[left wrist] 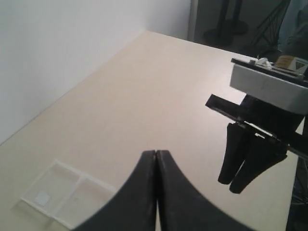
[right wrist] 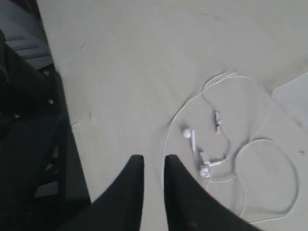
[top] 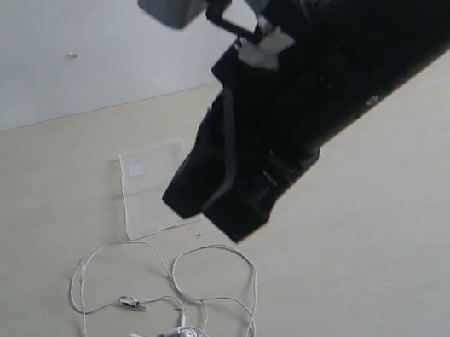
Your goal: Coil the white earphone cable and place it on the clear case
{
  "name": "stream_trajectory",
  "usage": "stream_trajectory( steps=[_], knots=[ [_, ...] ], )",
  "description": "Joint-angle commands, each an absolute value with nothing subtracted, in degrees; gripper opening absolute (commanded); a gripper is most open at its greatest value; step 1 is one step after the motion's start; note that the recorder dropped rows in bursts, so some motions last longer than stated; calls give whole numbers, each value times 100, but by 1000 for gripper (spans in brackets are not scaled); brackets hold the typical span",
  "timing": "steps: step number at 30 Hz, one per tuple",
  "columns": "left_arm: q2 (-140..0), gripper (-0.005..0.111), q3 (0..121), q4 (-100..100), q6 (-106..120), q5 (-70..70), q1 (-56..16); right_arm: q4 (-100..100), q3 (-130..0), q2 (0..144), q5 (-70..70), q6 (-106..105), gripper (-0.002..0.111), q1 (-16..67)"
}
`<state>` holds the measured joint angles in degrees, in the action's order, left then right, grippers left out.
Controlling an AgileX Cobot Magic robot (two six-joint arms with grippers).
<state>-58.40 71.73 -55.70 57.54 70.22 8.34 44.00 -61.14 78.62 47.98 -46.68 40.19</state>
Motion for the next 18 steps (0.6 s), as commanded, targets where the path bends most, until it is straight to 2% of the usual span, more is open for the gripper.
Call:
stream_trajectory(
  steps=[1,4,9,18],
  knots=[
    [-5481,0,6845,-5561,5683,6996,800,5465,-5614,8305,4768,-5712,29,4091],
    [-5319,0,6845,-5583,5683,6996,800,5681,-5524,8734,4534,-6173,34,4430],
    [-5168,0,6845,-5583,5683,6996,800,5698,-5524,9401,3788,-6326,34,4934],
    [-5161,0,6845,-5583,5531,6996,800,6063,-5524,10478,3126,-6462,34,5068]
  ],
)
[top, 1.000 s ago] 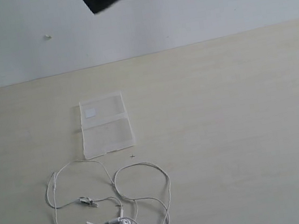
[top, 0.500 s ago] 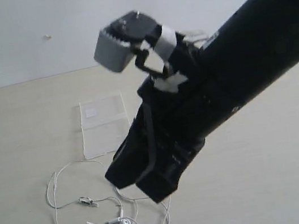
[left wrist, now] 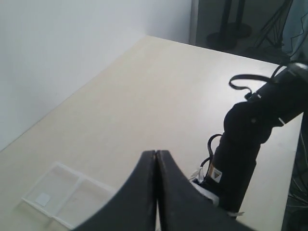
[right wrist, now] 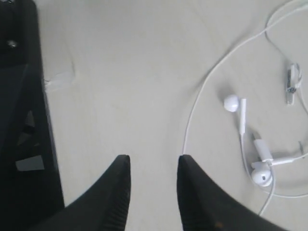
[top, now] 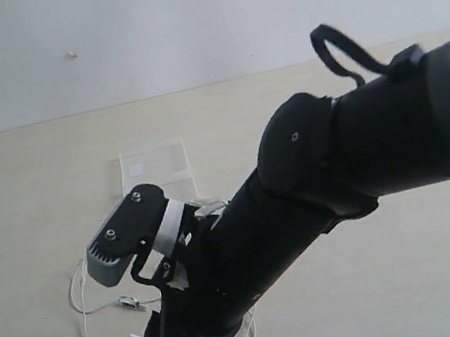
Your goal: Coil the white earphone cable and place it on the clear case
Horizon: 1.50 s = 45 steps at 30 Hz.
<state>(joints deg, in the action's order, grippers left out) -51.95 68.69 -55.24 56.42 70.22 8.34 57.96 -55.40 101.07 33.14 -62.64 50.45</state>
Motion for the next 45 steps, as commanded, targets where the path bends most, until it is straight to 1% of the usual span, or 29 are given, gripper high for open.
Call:
stream_trajectory(
  steps=[1,7,10,14,17,26,33,37,39,42,45],
  knots=[
    [-5161,0,6845,-5583,5531,6996,800,6150,-5524,10566,3126,-6496,34,5068],
    [-5161,0,6845,-5583,5531,6996,800,6585,-5524,10811,3182,-6798,34,5068],
    [-5161,0,6845,-5583,5531,6996,800,6600,-5524,10876,3094,-6826,34,5207],
    [-5161,0,6845,-5583,5531,6996,800,6600,-5561,10967,2740,-6900,34,5540],
    [-5161,0,6845,-5583,5504,6996,800,6603,-5615,11041,2397,-6900,34,5634],
    [-5161,0,6845,-5583,5491,6996,800,6592,-5730,11127,1958,-6877,34,5634],
    [-5161,0,6845,-5583,5491,6996,800,6581,-5730,11290,1980,-6835,34,5634],
    [-5161,0,6845,-5583,5479,6996,800,6597,-5730,11424,2104,-6787,41,5634],
    [-5161,0,6845,-5583,5479,6996,800,6587,-5730,11467,2107,-6748,42,5634],
    [-5161,0,6845,-5583,5479,6996,800,6587,-5730,11479,2107,-6748,42,5634],
    [-5161,0,6845,-5583,5479,6996,800,6587,-5730,11479,2096,-6748,36,5634]
  ],
)
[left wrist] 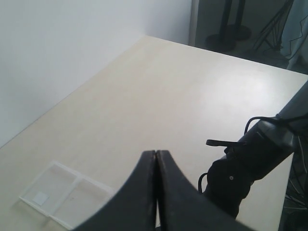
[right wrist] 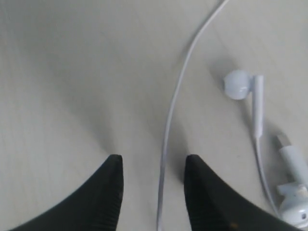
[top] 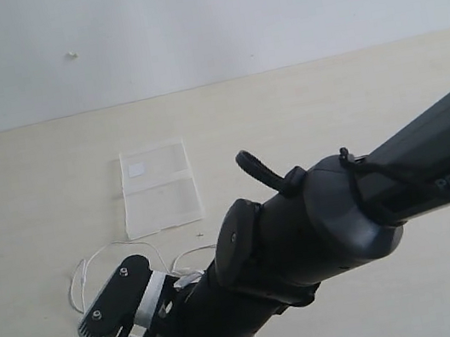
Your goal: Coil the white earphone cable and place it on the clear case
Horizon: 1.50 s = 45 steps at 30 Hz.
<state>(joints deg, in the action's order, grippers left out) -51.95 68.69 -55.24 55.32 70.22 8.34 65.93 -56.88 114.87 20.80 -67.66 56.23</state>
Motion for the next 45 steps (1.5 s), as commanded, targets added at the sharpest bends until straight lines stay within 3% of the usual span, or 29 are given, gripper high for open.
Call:
stream_trajectory(
  steps=[1,10,17,22,28,45],
  knots=[
    [-5161,0,6845,-5583,5479,6996,800,6587,-5730,11479,2096,-6733,33,5634],
    [-5161,0,6845,-5583,5479,6996,800,6578,-5730,11479,2122,-6671,0,5634],
    [-5161,0,6845,-5536,5482,6996,800,5998,-5839,10827,2136,-5902,0,5634],
    [-5161,0,6845,-5536,5482,6996,800,3227,-6403,9987,2649,-3441,0,5623],
    [-5133,0,6845,-5536,5494,6996,800,1245,-7184,9078,3406,-1811,0,5623],
    [-4705,0,6865,-5769,5509,6996,800,394,-10049,8262,5540,-1372,0,5623]
  ],
)
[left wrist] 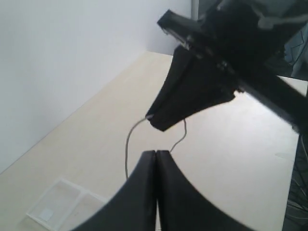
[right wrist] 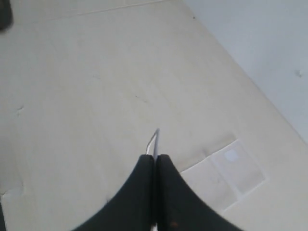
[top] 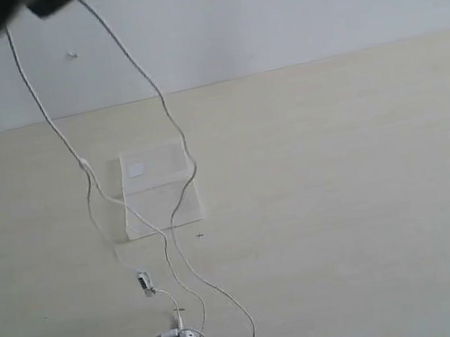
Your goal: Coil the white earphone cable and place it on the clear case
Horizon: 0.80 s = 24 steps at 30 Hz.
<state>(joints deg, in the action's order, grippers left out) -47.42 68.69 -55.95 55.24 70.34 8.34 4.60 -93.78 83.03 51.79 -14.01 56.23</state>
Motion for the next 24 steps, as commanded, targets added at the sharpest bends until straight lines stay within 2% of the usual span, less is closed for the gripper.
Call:
stream_trajectory(
  steps=[1,10,24],
  knots=[
    [-4705,0,6865,-5769,5509,6996,800,394,-10234,8262,5609,-1372,0,5623],
    [-4705,0,6905,-6034,5509,6996,800,394,-11912,8283,5879,-1358,0,5623],
    [-4705,0,7150,-6021,5482,6996,800,306,-12054,8283,4874,-1269,0,5623]
  ],
)
